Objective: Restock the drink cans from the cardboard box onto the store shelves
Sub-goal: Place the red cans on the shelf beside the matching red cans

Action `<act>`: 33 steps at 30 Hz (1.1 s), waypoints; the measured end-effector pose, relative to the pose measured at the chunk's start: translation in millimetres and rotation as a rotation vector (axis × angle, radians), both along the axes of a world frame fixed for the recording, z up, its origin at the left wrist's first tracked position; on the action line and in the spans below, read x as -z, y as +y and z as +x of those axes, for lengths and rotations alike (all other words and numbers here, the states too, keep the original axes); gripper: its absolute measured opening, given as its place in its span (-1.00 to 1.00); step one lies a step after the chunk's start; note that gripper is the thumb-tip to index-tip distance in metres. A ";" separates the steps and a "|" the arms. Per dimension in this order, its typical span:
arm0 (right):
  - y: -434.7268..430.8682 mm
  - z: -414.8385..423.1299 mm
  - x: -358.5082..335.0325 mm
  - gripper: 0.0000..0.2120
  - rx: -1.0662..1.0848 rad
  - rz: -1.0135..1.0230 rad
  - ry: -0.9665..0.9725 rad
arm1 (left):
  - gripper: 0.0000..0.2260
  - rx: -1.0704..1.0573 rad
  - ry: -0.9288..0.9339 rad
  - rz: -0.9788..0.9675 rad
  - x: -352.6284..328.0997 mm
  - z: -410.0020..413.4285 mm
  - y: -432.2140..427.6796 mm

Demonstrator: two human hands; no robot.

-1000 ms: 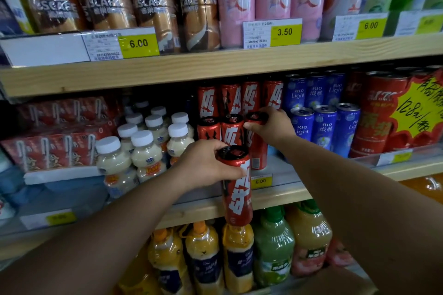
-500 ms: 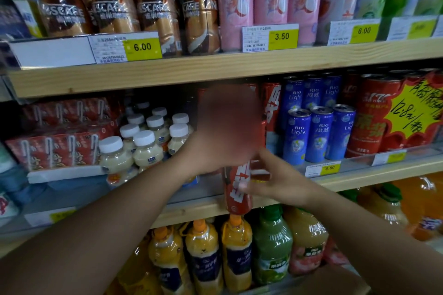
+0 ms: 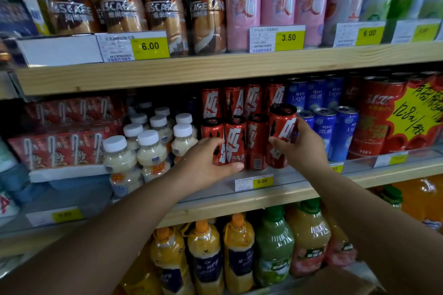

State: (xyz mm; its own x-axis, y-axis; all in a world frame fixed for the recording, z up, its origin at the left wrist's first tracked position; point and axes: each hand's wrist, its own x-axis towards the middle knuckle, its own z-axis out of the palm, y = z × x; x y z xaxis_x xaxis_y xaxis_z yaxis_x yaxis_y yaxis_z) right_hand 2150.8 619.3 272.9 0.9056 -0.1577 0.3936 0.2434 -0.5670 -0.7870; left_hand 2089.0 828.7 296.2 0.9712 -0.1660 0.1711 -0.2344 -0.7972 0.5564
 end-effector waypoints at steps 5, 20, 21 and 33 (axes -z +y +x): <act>3.9 23.9 16.3 -0.46 0.158 -0.139 0.069 | -0.47 -0.027 -0.044 0.063 8.1 3.5 11.1; 19.5 36.4 26.0 -0.42 0.272 0.061 0.118 | -0.61 -0.076 -0.063 0.095 17.3 2.1 0.7; 16.5 33.8 25.9 -0.42 0.257 0.043 0.116 | -0.61 -0.083 -0.069 0.105 18.1 0.5 -2.6; -60.3 -9.2 51.5 -0.89 0.025 -0.128 -0.029 | -0.89 -0.145 -0.243 -0.053 44.3 30.8 -73.0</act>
